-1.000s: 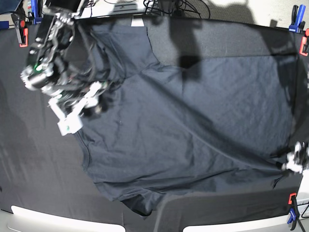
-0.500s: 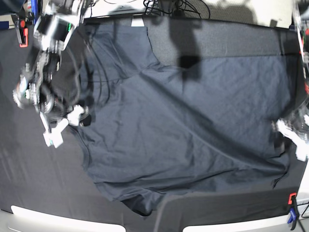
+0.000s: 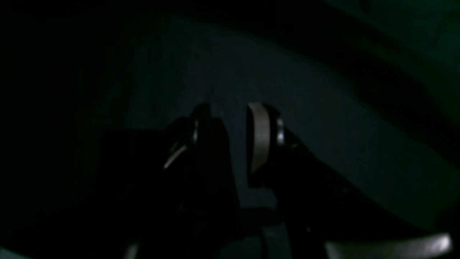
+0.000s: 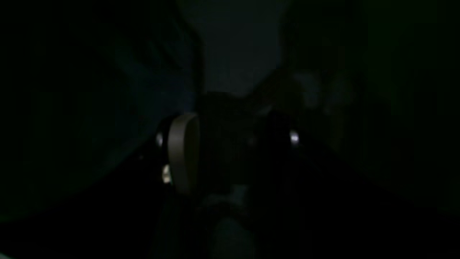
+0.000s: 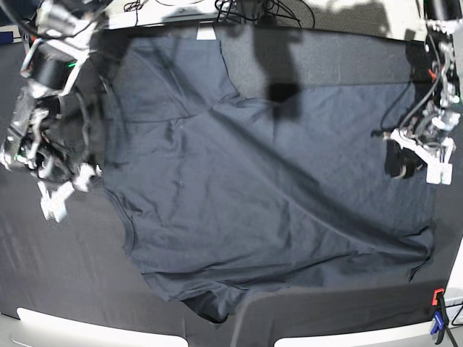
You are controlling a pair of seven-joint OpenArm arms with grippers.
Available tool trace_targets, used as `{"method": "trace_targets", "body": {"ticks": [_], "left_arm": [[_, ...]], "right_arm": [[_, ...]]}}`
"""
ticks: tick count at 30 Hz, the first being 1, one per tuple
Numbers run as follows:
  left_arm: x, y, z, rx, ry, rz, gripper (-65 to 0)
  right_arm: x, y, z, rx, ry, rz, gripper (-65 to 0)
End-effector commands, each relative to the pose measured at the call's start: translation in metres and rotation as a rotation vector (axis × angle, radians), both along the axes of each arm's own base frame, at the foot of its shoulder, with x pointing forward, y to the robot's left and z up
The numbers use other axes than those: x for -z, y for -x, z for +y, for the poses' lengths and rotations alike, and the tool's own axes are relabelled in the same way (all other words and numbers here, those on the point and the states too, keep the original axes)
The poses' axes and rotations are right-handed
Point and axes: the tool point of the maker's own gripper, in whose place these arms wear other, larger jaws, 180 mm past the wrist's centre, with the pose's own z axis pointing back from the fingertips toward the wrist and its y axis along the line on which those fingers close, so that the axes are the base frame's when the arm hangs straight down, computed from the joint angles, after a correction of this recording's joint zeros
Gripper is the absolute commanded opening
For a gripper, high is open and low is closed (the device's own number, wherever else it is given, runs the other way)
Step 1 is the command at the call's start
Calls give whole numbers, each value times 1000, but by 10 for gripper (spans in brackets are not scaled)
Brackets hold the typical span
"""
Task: Layout the t-shirt on the table in an organized manner, then fold the t-shirt properly
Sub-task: 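Drag the shirt edges outward with both grippers to stretch it flat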
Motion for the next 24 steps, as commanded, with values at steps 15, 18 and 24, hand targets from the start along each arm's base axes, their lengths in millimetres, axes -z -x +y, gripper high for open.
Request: {"method": "trace_targets", "body": {"ticks": [15, 18, 24], "left_arm": [[-14, -6, 0, 11, -7, -33, -499], [-10, -5, 3, 17, -50, -20, -499], [-7, -4, 3, 19, -59, -1, -500]], "right_arm": [[-9, -37, 50, -238, -38, -27, -360], [-4, -37, 57, -249, -18, -1, -360], [-4, -40, 54, -253, 5, -13, -531]]}}
